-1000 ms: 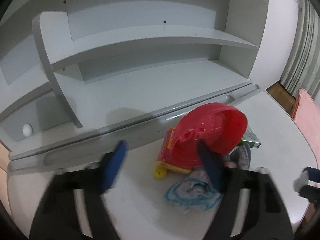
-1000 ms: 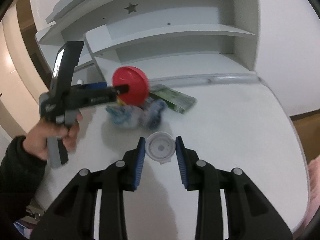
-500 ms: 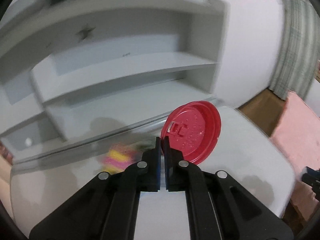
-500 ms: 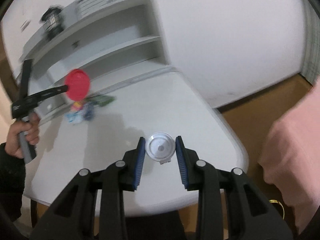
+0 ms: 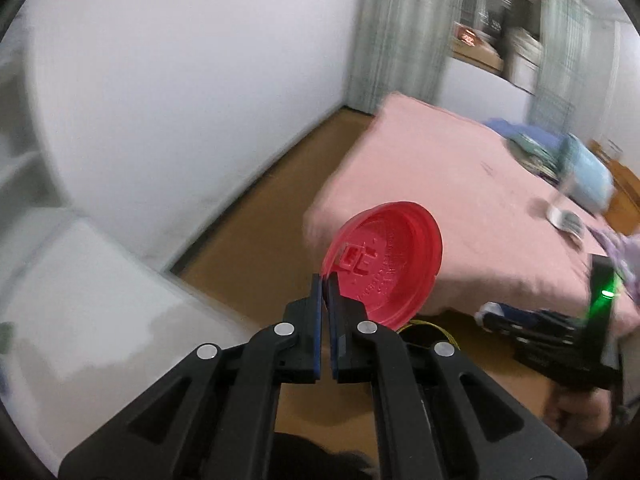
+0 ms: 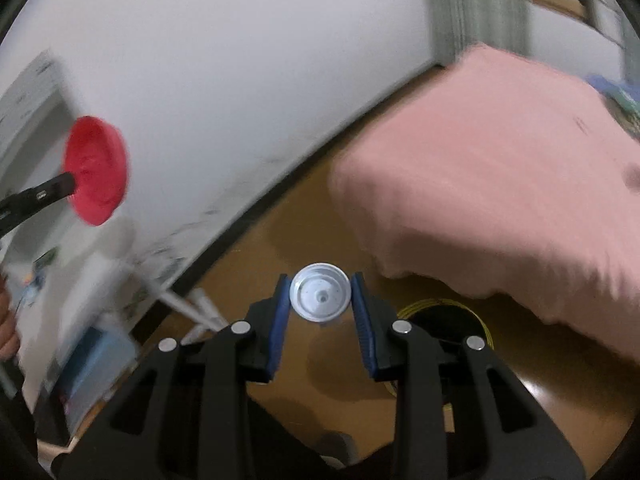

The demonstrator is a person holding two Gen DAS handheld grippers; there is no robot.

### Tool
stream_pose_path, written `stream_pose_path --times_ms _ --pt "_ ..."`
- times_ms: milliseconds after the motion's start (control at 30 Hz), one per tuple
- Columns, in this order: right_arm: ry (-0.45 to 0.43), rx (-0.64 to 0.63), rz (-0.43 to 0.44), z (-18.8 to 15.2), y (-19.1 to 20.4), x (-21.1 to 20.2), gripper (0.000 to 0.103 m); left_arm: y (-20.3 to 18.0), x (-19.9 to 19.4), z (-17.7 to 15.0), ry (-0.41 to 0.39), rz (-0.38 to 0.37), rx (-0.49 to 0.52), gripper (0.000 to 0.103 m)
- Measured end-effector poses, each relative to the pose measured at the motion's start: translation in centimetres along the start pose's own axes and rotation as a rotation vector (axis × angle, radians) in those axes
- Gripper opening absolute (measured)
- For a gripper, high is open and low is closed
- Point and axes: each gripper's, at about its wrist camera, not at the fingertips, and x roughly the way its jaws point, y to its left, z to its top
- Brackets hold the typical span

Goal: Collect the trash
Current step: 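Carry the red lid and white cap to the bin and open both tools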

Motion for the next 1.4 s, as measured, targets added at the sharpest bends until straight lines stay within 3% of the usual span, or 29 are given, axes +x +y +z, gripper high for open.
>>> stream_pose_path --times_ms 167,233,333,400,533,667,900,967,1000,1400 --pt "0.081 0.145 -0.075 -3.5 -8.6 4.4 0.031 -7.4 9.1 -3.4 0.101 -0.137 0.077 0.002" --pt "0.127 0.202 -0.084 -5.5 -11.6 6.7 0.031 -9.2 12.8 -5.5 0.124 -0.145 0.113 0.002" --pt "0.177 0.259 -0.088 -7.4 -14.0 9.5 0.031 -10.7 18.6 -8.8 0.201 -0.193 0.104 0.002" --pt "0.197 0.295 -0.084 -8.3 -15.1 10.7 0.031 -11.6 21.9 -10.9 0.244 -0.186 0.107 0.002" --pt "0.229 0.299 -0.097 -9.8 -15.5 12.3 0.031 -12.3 25.5 -12.9 0.278 -0.177 0.107 0.002" --pt "0.242 0.31 -0.104 -10.0 -16.2 13.1 0.031 -13.1 27.5 -13.8 0.303 -0.167 0.089 0.002" --pt "0.223 0.319 -0.098 -9.7 -17.3 12.7 0.035 -13.7 27.2 -14.1 0.292 -0.177 0.105 0.002" --pt "0.207 0.325 -0.091 -9.4 -17.3 12.4 0.075 -13.7 27.1 -14.3 0.292 -0.176 0.108 0.002" --pt "0.184 0.323 -0.094 -9.2 -17.2 12.1 0.078 -13.7 27.1 -14.3 0.291 -0.177 0.11 0.002" --pt "0.115 0.396 -0.117 -8.5 -18.7 9.7 0.078 -15.6 27.6 -14.2 0.31 -0.209 0.109 0.002"
